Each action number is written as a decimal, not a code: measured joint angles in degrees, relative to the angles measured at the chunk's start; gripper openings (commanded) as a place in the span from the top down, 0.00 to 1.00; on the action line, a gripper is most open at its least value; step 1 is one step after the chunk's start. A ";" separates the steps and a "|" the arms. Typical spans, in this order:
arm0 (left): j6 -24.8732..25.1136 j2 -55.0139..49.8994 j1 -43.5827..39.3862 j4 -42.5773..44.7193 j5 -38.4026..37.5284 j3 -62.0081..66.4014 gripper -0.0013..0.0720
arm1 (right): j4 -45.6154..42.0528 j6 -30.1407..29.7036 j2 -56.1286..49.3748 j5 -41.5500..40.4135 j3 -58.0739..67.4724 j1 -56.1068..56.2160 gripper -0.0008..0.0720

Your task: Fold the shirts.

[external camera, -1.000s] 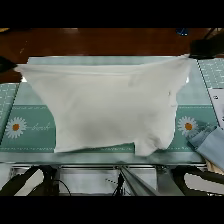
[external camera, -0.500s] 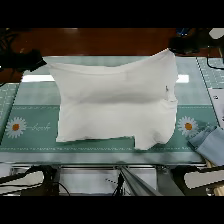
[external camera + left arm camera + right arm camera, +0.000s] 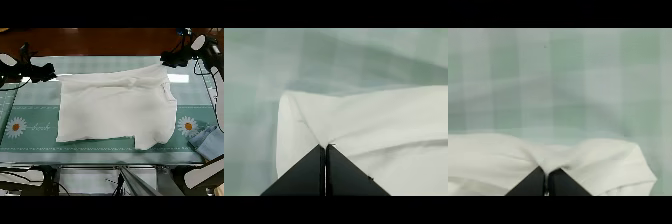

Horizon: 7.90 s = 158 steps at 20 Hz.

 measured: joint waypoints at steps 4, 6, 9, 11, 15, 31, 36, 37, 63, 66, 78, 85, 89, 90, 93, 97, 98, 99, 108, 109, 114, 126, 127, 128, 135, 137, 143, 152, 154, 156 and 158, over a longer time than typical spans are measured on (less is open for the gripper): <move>0.04 -0.50 1.49 0.17 -6.38 1.38 0.95 | -4.07 0.15 2.19 6.40 0.00 0.00 0.96; 0.17 -0.28 2.36 0.20 -10.97 2.14 0.95 | -7.34 0.00 3.56 11.13 0.00 0.00 0.96; 0.15 -0.20 2.75 0.31 -16.74 2.45 0.95 | -10.27 -0.20 4.61 18.36 0.00 0.00 0.96; 0.02 -0.24 2.45 0.59 -18.99 2.01 0.95 | -11.02 0.00 4.74 22.03 -0.13 -0.02 0.96; -0.04 -1.38 1.70 0.92 -20.76 1.29 0.95 | -10.99 1.49 4.81 25.20 -2.05 0.00 0.96; 4.02 5.75 12.20 0.72 -37.35 -2.73 0.34 | -16.76 -8.48 16.83 39.06 -11.82 -8.74 0.39; 7.43 15.50 18.93 -0.20 -35.78 -24.20 0.15 | -6.36 -13.57 27.34 33.75 -29.24 -17.25 0.28; 8.15 16.70 19.87 -0.68 -35.52 -28.00 0.15 | -3.69 -14.97 29.03 31.80 -32.87 -18.75 0.28; 12.68 14.71 11.56 -8.26 -21.05 -46.77 0.95 | 8.66 -21.31 37.29 21.75 -48.22 -24.85 0.28; 12.68 14.67 11.61 -8.63 -20.79 -46.77 0.95 | 10.12 -20.98 38.56 21.49 -54.29 -26.05 0.27; 13.14 14.67 11.61 -9.35 -21.81 -46.77 0.95 | 16.57 -22.14 39.60 13.55 -71.93 -26.62 0.59; 15.98 15.21 11.65 -13.94 -22.51 -42.40 0.95 | 25.73 -26.05 39.67 10.23 -69.66 -26.67 0.96; 16.79 15.96 11.65 -18.08 -25.22 -32.44 0.95 | 36.15 -28.13 39.65 10.03 -59.87 -26.67 0.96; 16.79 16.06 11.65 -19.87 -25.24 -29.79 0.95 | 38.73 -28.30 39.56 8.33 -57.46 -26.47 0.96; 16.52 16.13 11.13 -25.31 -22.29 -23.06 0.95 | 41.88 -28.04 38.66 2.62 -52.00 -23.85 0.96; 15.72 14.75 9.35 -28.44 -15.85 -19.37 0.95 | 43.34 -27.87 34.84 -9.70 -48.06 -17.44 0.96; 15.67 14.01 9.03 -28.85 -14.23 -18.91 0.95 | 43.58 -27.65 33.68 -13.14 -47.60 -16.22 0.96; 15.63 13.20 8.87 -29.05 -12.61 -18.56 0.95 | 43.74 -27.41 32.61 -15.98 -47.30 -15.41 0.96; 15.45 3.69 7.26 -29.94 -5.95 -17.75 0.92 | 44.04 -27.26 24.20 -27.43 -46.51 -11.13 0.96; 15.47 2.86 7.19 -29.99 -5.92 -17.73 0.85 | 43.93 -27.43 23.78 -28.24 -46.51 -10.69 0.96; 15.58 0.87 9.20 -29.99 -6.01 -17.29 0.43 | 42.84 -28.39 23.30 -30.40 -46.51 -11.54 0.52; 16.59 0.57 15.87 -29.94 -17.90 -10.60 0.43 | 6.16 -16.59 27.85 -11.39 -42.64 -24.24 0.15; 16.81 0.57 15.78 -29.94 -18.34 -10.45 0.43 | 8.20 -16.11 26.51 -9.60 -42.49 -25.64 0.15; 17.03 0.57 15.65 -29.94 -18.84 -10.34 0.43 | 11.13 -16.13 24.98 -8.02 -42.38 -26.69 0.15; 18.08 0.57 13.88 -29.94 -19.56 -10.08 0.43 | 29.97 -20.63 14.82 -2.82 -42.10 -24.74 0.15; 18.08 0.57 13.46 -29.94 -19.63 -10.08 0.43 | 31.71 -20.55 13.09 -4.24 -42.10 -22.23 0.18; 18.16 0.57 12.44 -30.01 -19.89 -10.08 0.80 | 34.25 -20.92 12.46 -8.87 -41.31 -16.48 0.96; 18.25 0.70 3.30 -33.31 -24.02 -10.08 0.95 | 30.16 -24.59 28.24 -0.37 -38.27 -15.08 0.96; 17.33 0.72 -2.03 -33.64 -22.97 -10.08 0.95 | 29.62 -24.63 32.76 2.03 -38.14 -15.06 0.96; 16.26 0.72 -7.54 -33.66 -20.87 -10.08 0.95 | 29.07 -24.37 37.03 4.11 -38.07 -15.02 0.96; 15.26 0.72 -12.94 -33.83 -18.97 -10.08 0.95 | 28.24 -23.61 40.89 6.23 -38.05 -15.02 0.96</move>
